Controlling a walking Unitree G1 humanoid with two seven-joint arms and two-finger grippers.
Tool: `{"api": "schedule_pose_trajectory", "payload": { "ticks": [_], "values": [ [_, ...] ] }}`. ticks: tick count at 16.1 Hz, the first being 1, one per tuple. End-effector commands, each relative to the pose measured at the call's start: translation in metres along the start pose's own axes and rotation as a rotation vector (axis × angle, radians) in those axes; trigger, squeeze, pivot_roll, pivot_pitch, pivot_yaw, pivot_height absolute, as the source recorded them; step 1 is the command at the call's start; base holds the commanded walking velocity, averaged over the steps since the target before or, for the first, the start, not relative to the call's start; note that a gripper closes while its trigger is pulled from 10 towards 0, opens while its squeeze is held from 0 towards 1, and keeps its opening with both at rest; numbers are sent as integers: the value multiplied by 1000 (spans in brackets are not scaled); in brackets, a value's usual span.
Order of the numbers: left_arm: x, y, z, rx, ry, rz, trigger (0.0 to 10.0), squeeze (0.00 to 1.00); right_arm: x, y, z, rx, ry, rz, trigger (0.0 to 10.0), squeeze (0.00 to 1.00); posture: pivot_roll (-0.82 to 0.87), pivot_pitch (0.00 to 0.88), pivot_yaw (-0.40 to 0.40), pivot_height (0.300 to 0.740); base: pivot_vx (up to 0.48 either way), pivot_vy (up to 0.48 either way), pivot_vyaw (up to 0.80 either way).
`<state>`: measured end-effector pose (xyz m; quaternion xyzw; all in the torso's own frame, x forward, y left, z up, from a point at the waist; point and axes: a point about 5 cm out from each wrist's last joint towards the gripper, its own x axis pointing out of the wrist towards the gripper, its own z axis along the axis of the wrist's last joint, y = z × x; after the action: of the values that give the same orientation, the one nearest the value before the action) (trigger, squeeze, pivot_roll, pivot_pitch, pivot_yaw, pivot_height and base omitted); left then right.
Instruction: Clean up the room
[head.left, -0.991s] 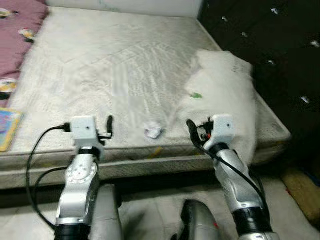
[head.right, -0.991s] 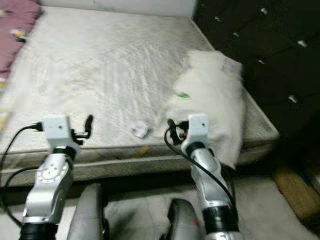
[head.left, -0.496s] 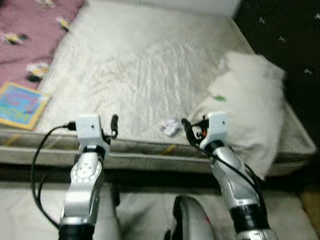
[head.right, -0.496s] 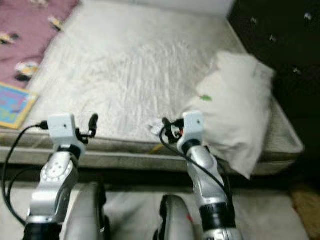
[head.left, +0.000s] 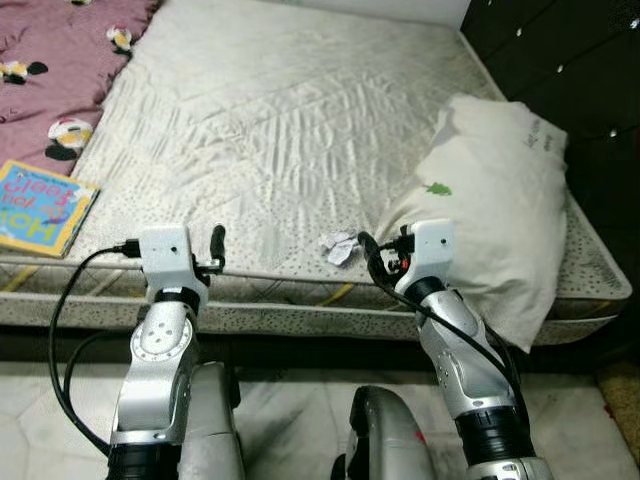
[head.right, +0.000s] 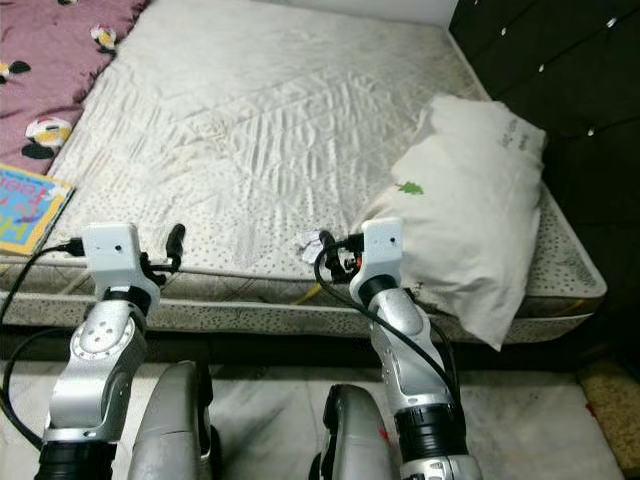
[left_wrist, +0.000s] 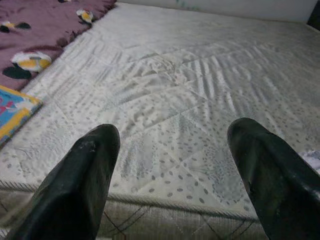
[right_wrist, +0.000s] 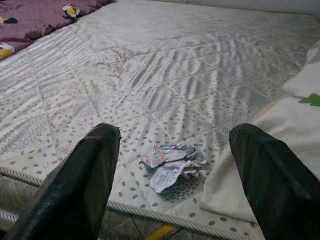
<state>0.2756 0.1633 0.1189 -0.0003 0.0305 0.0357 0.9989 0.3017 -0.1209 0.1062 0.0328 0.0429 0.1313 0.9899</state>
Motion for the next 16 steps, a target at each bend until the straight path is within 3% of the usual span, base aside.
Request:
{"api": "schedule_pose_trajectory", "payload": {
  "ticks": [1, 5, 16],
  "values": [
    [0, -5, -3, -24, 15, -30, 10000, 0, -2, -5, -2, -1, 8, -20, 10000, 0, 52, 60, -119, 549, 0, 0, 0],
    [-2, -12, -5, -67, 8, -95, 10000, 0, 0, -8, -4, 2, 14, -30, 10000, 0, 50, 52, -118, 549, 0, 0, 0],
    [1, -13, -4, -84, -5, -97, 10000, 0, 2, -10, -4, -10, 9, -33, 10000, 0, 43, 39, -120, 549, 277, 0, 0]
  ]
}}
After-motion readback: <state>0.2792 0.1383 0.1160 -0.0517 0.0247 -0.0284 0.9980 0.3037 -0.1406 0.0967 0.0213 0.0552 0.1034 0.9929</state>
